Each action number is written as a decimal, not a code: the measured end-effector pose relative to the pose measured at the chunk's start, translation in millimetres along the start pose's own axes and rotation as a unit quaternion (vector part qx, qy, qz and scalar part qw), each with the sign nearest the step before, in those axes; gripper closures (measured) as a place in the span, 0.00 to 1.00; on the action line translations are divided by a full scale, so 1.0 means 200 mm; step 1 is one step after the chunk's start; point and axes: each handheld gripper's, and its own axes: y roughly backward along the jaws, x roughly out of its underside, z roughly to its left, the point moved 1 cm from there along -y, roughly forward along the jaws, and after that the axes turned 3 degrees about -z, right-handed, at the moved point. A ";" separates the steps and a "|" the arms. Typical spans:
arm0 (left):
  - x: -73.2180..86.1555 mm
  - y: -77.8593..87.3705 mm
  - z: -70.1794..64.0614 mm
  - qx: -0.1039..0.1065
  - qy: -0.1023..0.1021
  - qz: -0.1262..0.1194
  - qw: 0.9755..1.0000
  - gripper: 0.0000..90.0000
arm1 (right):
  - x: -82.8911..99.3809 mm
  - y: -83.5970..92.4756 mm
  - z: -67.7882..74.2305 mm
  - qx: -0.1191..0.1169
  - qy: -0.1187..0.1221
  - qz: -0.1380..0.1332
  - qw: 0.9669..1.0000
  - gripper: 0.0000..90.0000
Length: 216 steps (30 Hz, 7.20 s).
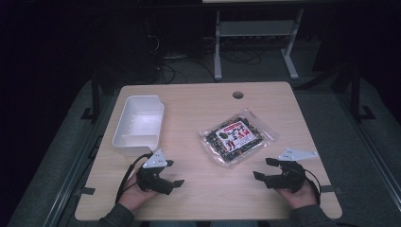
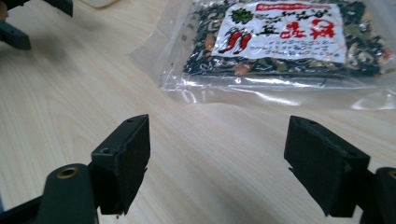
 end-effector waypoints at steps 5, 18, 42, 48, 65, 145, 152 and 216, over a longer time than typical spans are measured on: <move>0.00 0.00 0.01 0.003 -0.002 0.002 1.000 0.18 | -0.02 -0.02 -0.03 0.014 -0.022 0.003 1.000 0.23; 0.00 0.01 0.01 -0.008 -0.009 -0.002 1.000 0.19 | -0.22 -0.03 -0.16 0.060 -0.047 0.018 0.997 0.23; 0.00 0.01 0.02 -0.008 -0.006 0.000 1.000 0.19 | -0.43 -0.03 -0.44 0.119 -0.093 0.046 0.987 0.25; 0.00 0.01 0.02 -0.009 -0.006 0.001 1.000 0.19 | -0.43 -0.06 -0.49 0.127 -0.108 0.059 0.984 0.26; 0.00 0.01 0.03 -0.009 -0.006 0.002 1.000 0.19 | -0.38 -0.13 -0.59 0.134 -0.144 0.087 0.977 0.26; -0.35 -0.24 0.13 0.057 0.010 -0.019 0.998 0.22 | -0.59 0.31 -0.25 -0.045 -0.024 -0.035 0.998 1.00; -0.44 -0.33 0.19 0.071 0.003 -0.016 0.997 0.22 | -0.68 0.36 -0.13 -0.081 0.022 -0.035 0.996 1.00; -0.52 -0.45 0.18 0.202 -0.035 -0.036 0.978 0.83 | -0.71 0.38 -0.29 -0.075 0.008 -0.047 0.996 0.99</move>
